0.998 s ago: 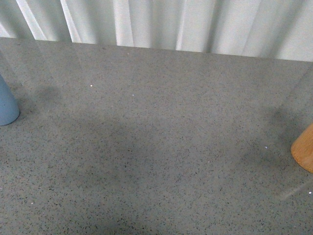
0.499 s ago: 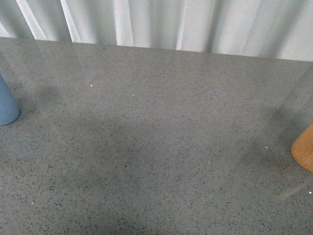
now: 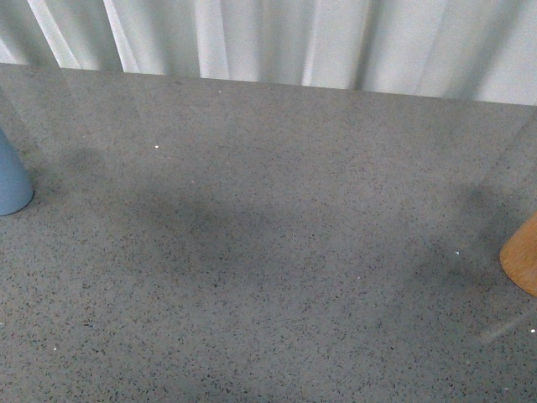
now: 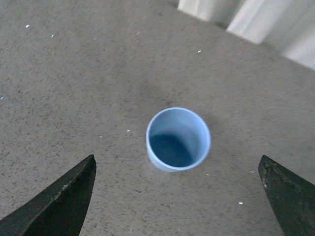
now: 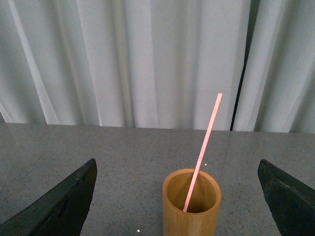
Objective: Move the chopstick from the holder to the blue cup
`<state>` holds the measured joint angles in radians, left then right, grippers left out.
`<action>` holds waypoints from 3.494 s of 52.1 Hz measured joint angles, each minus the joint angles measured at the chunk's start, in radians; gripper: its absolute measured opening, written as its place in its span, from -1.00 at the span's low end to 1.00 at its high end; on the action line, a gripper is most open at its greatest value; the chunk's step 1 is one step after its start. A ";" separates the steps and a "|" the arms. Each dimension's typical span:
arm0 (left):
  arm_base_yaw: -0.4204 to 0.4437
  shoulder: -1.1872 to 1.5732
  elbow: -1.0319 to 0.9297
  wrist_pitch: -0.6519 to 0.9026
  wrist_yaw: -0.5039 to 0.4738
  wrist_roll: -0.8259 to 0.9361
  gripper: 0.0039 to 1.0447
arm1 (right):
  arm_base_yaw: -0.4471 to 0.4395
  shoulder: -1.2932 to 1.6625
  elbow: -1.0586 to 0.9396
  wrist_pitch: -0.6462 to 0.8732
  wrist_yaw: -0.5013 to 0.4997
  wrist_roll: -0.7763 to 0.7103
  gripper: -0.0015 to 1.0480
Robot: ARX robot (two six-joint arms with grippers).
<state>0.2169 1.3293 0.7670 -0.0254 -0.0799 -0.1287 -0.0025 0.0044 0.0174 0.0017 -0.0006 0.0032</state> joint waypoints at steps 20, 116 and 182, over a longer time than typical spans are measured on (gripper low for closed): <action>0.006 0.313 0.165 0.003 -0.040 0.008 0.87 | 0.000 0.000 0.000 0.000 0.000 0.000 0.81; -0.157 0.545 0.428 -0.314 -0.126 -0.052 -0.94 | 0.000 0.000 0.000 0.000 0.000 0.000 0.81; -0.832 0.806 0.713 -0.571 -0.103 -0.299 -0.40 | 0.000 0.000 0.000 0.000 0.000 0.000 0.81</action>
<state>-0.6155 2.1353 1.4803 -0.5968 -0.1829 -0.4282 -0.0025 0.0044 0.0174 0.0017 -0.0006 0.0032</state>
